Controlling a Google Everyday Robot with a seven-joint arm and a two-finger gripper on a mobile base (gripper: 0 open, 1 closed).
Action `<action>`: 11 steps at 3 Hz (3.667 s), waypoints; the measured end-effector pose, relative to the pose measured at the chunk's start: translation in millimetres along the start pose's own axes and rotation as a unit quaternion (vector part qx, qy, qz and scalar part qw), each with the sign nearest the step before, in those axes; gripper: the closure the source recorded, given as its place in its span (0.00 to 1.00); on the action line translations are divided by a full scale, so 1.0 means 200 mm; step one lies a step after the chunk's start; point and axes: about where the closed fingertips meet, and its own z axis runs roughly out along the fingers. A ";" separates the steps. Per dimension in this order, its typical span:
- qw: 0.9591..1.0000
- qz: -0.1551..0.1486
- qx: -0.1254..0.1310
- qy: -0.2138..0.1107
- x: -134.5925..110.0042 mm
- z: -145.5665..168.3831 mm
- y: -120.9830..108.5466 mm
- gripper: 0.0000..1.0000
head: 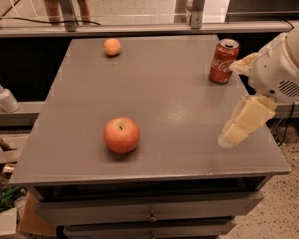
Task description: Move orange near coke can
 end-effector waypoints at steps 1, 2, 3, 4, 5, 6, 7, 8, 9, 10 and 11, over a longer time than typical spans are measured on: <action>0.998 0.025 -0.018 -0.058 -0.13 0.18 0.02 0.00; 0.993 0.037 -0.030 -0.111 -0.30 0.36 0.01 0.00; 0.993 0.037 -0.031 -0.111 -0.30 0.36 0.01 0.00; 0.991 0.040 -0.028 -0.122 -0.30 0.38 0.01 0.00; 0.989 0.045 -0.011 -0.142 -0.33 0.49 -0.04 0.00; 0.983 0.049 0.027 -0.175 -0.43 0.59 -0.20 0.00; 0.974 0.057 0.057 -0.210 -0.55 0.67 -0.38 0.00; 0.966 0.081 0.067 -0.236 -0.68 0.79 -0.49 0.00; 0.954 0.125 0.062 -0.266 -0.80 0.92 -0.52 0.00; 0.934 0.169 0.060 -0.309 -0.93 1.00 -0.54 0.00; 0.934 0.169 0.060 -0.309 -0.93 1.00 -0.54 0.00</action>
Offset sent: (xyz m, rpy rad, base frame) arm 0.0552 0.1207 -0.0541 0.3640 0.0227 0.0135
